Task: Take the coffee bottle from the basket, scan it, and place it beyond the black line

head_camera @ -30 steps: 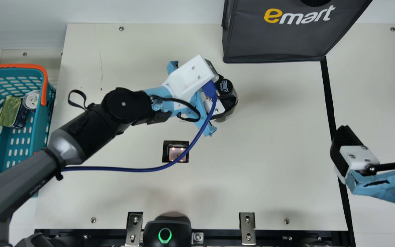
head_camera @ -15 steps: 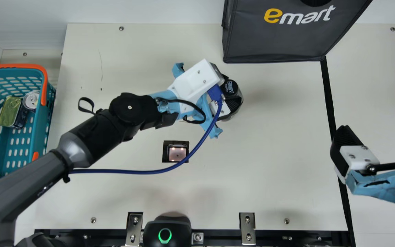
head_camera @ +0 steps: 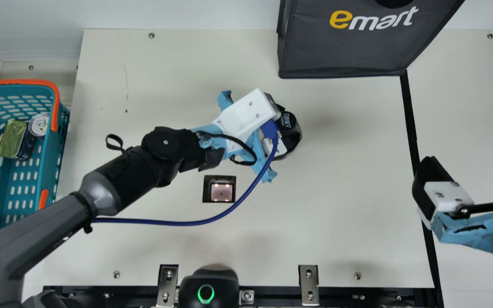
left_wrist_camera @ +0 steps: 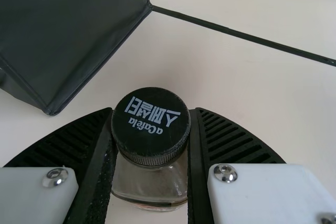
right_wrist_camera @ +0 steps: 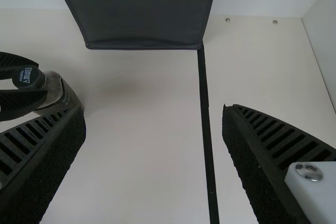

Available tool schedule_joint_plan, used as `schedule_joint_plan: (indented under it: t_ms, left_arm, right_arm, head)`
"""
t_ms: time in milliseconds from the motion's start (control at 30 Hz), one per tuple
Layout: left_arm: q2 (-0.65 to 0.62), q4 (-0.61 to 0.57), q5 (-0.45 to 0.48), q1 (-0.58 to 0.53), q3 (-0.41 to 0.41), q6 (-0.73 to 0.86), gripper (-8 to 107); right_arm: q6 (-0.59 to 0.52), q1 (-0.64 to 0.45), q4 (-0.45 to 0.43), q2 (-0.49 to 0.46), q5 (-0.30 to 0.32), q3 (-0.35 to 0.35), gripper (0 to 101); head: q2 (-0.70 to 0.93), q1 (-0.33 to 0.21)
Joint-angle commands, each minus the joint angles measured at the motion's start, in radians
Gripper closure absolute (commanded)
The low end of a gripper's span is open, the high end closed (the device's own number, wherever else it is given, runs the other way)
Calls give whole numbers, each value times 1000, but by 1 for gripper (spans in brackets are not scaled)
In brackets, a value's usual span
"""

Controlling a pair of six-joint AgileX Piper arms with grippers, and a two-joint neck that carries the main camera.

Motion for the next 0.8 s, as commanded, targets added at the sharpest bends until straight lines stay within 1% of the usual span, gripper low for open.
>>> schedule_joint_plan:
  t_ms: [0, 33, 67, 400, 767]
  left_arm:
    - [4, -7, 0, -2, 3, 11, 89]
    - [5, -10, -1, -3, 4, 15, 89]
    - [7, -14, -1, -4, 6, 20, 86]
    - [17, -9, -6, -9, 14, 20, 53]
    - [19, 46, -24, -4, -6, -55, 16]
  right_arm:
    - [0, 0, 0, 0, 0, 0, 10]
    - [0, 0, 0, 0, 0, 0, 10]
    - [0, 0, 0, 0, 0, 0, 10]
    - [0, 0, 0, 0, 0, 0, 10]
    - [0, 0, 0, 0, 0, 0, 10]
  head:
    - [2, -27]
    - [2, -27]
    - [2, -27]
    - [2, -27]
    - [2, -27]
